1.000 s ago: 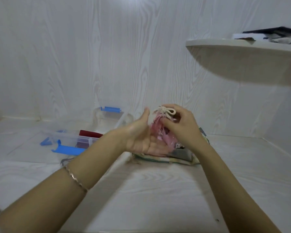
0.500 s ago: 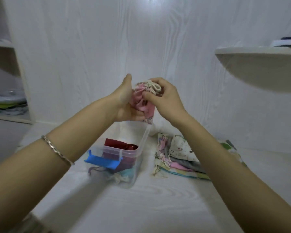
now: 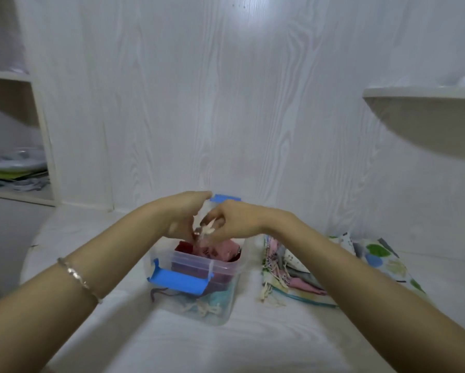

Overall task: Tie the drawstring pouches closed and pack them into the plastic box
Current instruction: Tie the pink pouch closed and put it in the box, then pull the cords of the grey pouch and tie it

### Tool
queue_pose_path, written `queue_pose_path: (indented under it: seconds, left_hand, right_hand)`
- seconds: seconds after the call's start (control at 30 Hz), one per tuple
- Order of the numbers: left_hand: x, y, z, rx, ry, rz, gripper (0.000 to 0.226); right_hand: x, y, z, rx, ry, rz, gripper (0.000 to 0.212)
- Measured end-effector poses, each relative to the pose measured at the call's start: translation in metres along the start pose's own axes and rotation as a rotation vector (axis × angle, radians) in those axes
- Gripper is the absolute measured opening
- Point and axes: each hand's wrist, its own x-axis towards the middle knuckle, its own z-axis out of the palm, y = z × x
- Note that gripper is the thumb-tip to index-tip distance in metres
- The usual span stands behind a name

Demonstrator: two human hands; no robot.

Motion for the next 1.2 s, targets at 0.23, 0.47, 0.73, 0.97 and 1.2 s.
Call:
queue_pose_path:
  seconds: [0.23, 0.47, 0.73, 0.97, 1.2]
  left_hand:
    - [0.027, -0.013, -0.003, 0.776, -0.044, -0.069, 0.028]
    - [0.050, -0.033, 0.001, 1.169, -0.086, -0.103, 0.040]
    - [0.005, 0.027, 0.019, 1.091, 0.225, 0.309, 0.021]
    - [-0.008, 0.033, 0.130, 0.989, 0.287, 0.571, 0.038]
    - [0.073, -0.043, 0.200, 1.161, 0.136, 0.347, 0.056]
  right_hand:
    - [0.035, -0.019, 0.007, -0.390, -0.381, 0.257, 0.040]
    - [0.046, -0.020, 0.032, -0.655, -0.595, 0.401, 0.025]
    - [0.005, -0.012, -0.035, -0.348, 0.037, 0.172, 0.034]
    - [-0.084, 0.078, -0.055, -0.048, 0.439, 0.218, 0.021]
    - [-0.135, 0.158, 0.021, 0.129, 0.350, 0.412, 0.027]
